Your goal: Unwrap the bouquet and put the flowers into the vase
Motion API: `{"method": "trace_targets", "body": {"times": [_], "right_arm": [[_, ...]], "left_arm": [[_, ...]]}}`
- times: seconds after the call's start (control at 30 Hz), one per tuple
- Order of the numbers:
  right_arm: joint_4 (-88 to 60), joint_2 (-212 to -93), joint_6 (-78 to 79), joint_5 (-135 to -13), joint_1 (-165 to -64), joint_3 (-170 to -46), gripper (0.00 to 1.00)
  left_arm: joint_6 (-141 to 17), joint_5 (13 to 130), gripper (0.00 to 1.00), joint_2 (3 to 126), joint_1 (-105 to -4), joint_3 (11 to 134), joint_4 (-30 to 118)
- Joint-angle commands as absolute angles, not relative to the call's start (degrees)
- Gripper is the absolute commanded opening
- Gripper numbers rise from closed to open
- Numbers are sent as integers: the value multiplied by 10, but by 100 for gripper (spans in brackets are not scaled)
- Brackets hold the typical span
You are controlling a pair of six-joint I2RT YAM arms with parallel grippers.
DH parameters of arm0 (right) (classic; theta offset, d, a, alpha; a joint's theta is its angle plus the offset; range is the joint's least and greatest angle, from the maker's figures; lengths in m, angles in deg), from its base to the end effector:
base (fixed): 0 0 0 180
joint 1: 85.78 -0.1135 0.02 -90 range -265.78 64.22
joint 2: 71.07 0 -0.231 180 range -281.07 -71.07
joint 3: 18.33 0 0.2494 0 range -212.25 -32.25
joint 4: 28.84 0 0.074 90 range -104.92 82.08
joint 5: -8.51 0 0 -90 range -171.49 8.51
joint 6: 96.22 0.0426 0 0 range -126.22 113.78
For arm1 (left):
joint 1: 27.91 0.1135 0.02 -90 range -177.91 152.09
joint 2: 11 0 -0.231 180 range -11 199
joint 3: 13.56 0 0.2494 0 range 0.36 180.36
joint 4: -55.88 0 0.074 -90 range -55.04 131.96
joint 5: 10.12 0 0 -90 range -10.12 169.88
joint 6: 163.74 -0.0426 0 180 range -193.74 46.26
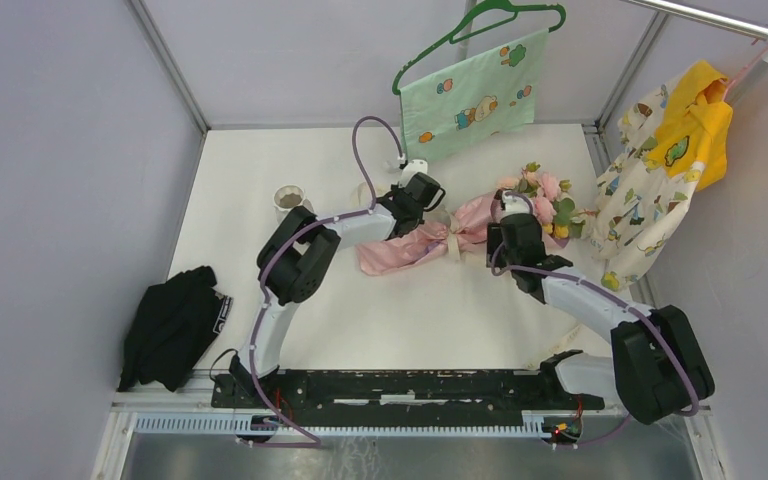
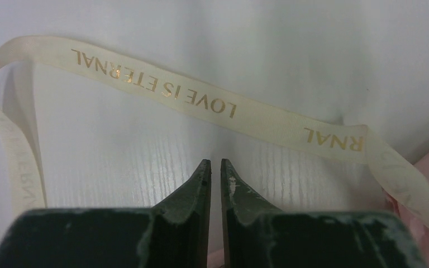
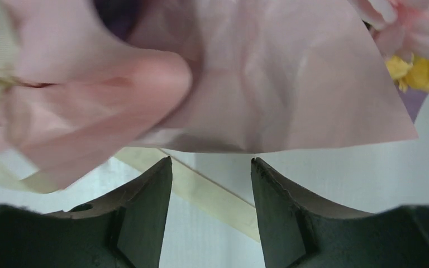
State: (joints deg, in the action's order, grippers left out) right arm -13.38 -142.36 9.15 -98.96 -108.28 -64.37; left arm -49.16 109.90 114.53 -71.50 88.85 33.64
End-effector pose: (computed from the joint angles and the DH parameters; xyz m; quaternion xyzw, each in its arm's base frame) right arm 0.2436 0.0871 0.1511 0.0073 0.9006 0.0032 0.4346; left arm 0.3490 -0.3028 0.1247 0.0505 0.8975 -0.0071 0.4381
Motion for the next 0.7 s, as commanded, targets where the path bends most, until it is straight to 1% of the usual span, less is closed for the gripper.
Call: {"method": "trace_targets", "body": {"times": [0.0,0.2,0.4,0.53,0.67], "right_arm": [[-131,-1447,102,-970,-1045,-640,60],[-124,-1504,108,-963,-1017,-678,60],[-135,-1575,111,-963,-998,-737,59],[-136,-1637,110,-937,-989,-812,59],[-132,-1673,113,-904,-990,-876,58]], "left_arm": [[-460,1089,18,1132,-724,910,363],[-450,1095,16,1105,-771,854,342],[-411,1091,14,1082,-830,768,335],[-393,1097,12,1067,-851,726,326],[-382,1094,12,1049,-862,696,327]]}}
